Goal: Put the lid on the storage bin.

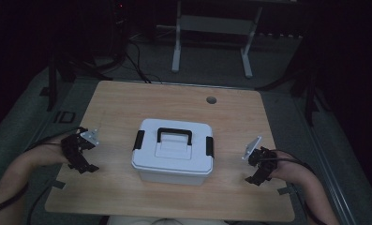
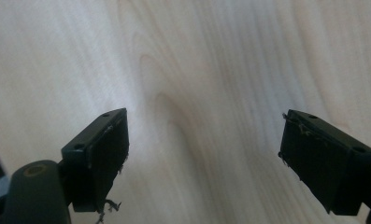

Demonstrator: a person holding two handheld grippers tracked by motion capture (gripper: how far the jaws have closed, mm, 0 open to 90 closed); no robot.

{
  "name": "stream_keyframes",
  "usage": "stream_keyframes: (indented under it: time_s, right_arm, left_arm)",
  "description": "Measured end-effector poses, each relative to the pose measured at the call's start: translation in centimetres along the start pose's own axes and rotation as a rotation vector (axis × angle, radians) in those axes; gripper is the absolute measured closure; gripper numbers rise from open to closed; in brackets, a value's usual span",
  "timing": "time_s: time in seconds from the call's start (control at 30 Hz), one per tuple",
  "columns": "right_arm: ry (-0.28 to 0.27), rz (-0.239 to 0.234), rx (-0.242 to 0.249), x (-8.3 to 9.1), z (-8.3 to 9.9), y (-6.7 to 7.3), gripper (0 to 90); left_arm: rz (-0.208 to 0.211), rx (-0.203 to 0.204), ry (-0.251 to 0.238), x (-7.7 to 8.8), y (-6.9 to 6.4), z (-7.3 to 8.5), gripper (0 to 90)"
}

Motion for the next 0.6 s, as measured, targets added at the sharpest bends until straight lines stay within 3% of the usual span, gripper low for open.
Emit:
stream_keyframes:
  time_s: [0.13, 0.2, 0.37, 0.4, 0.47, 0.6]
  right_arm:
    - [-0.051, 0.033, -0.019, -0.3, 0.4, -0.1, 15.3]
    - [-0.075, 0.044, -0.036, -0.5, 0.7, -0.1, 15.2]
    - [-0.140, 0.067, -0.072, -1.2, 1.3, -0.1, 14.8]
    - [-0.164, 0.090, -0.081, -1.6, 1.5, 0.0, 13.8]
    - [-0.191, 0.086, -0.102, -1.9, 1.8, 0.0, 13.7]
    - [-0.211, 0.106, -0.130, -2.1, 2.5, 0.0, 13.5]
  left_arm:
    - [0.003, 0.023, -0.046, -0.6, 0.1, 1.1, 7.5]
    - [0.032, 0.052, -0.092, -0.8, 0.1, 1.6, 7.5]
    - [0.025, 0.069, -0.149, -1.5, 0.2, 2.5, 7.5]
    - [0.031, 0.074, -0.155, -1.7, 0.2, 2.7, 7.5]
    - [0.021, 0.073, -0.137, -2.3, 0.2, 3.1, 7.5]
    - [0.007, 0.081, -0.122, -3.1, 0.2, 3.8, 7.5]
Point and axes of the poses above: each handheld gripper's, and its own axes: x roughly backward along the jaws, z roughly out of its underside, y roughly to its left, the point moved 3 cm from there along -x, roughly forward along the jaws, and after that the axes turned 7 degrees about x, right-handed, at the moved point
